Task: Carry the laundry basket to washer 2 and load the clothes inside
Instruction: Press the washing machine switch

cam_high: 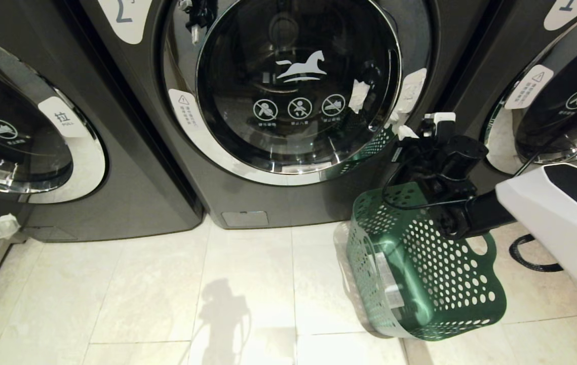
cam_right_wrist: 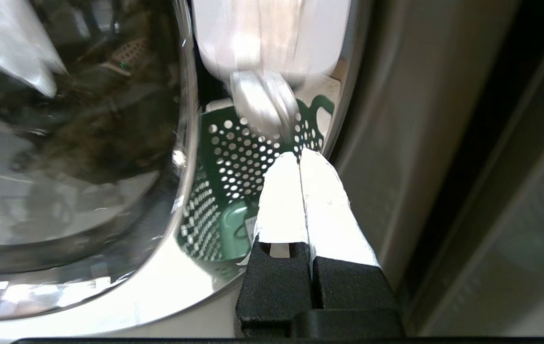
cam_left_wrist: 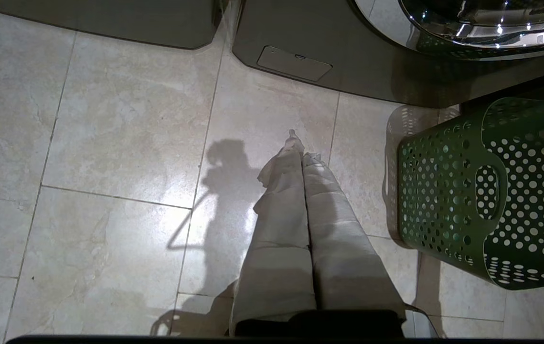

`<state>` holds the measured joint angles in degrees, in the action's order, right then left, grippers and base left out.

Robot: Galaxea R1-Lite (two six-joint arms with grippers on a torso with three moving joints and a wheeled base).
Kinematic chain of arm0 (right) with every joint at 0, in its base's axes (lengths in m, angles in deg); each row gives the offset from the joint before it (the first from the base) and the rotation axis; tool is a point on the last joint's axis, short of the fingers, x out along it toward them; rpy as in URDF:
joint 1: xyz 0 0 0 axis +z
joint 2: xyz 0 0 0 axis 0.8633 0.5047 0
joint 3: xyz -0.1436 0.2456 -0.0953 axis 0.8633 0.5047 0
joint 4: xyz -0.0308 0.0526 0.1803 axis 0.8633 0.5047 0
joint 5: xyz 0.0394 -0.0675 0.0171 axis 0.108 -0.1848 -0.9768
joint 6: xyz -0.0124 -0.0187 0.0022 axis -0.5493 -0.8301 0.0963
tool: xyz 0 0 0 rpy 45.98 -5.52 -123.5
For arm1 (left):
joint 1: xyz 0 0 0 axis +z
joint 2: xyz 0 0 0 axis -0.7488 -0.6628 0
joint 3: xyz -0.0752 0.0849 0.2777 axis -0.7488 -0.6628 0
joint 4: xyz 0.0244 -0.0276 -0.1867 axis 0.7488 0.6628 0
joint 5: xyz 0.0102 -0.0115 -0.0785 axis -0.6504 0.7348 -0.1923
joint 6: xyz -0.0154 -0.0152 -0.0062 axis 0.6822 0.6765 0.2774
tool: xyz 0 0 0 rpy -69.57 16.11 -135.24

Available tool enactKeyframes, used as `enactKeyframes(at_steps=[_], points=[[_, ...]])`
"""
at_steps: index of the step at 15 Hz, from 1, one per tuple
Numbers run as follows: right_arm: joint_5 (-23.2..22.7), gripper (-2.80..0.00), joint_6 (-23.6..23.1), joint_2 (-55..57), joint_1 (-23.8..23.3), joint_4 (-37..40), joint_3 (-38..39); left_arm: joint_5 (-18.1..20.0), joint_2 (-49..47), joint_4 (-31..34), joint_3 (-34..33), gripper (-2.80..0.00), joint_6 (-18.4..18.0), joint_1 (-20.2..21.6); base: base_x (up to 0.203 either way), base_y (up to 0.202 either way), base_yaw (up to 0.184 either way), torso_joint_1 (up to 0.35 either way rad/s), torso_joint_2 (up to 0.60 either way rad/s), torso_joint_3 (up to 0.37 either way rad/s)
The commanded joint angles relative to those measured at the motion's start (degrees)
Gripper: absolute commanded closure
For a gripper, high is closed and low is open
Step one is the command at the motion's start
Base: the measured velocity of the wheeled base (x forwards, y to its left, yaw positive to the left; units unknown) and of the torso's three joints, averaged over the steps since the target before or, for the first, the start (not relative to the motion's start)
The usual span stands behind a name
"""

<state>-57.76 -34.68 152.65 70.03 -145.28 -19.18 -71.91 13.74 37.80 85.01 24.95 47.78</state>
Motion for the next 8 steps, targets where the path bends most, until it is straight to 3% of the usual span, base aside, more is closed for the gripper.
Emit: enactKeyframes(at_steps=[1, 3, 8], points=[[-0.04, 0.0, 1.28, -13.01, 1.38, 4.78, 8.49, 0.0, -0.01, 0.01, -0.13, 0.0, 0.1, 0.0, 0.0, 0.0, 0.0, 0.0, 0.0, 0.0], [-0.11, 0.0, 3.45, -22.85, 2.54, 16.82, 12.97, 0.09, -0.28, -0.22, -0.13, 0.0, 0.28, 0.0, 0.0, 0.0, 0.0, 0.0, 0.0, 0.0], [-0.19, 0.0, 7.97, -50.43, 4.81, 62.11, 18.71, 0.26, -0.69, -3.69, -1.17, 0.0, 0.53, 0.0, 0.0, 0.0, 0.0, 0.0, 0.0, 0.0]])
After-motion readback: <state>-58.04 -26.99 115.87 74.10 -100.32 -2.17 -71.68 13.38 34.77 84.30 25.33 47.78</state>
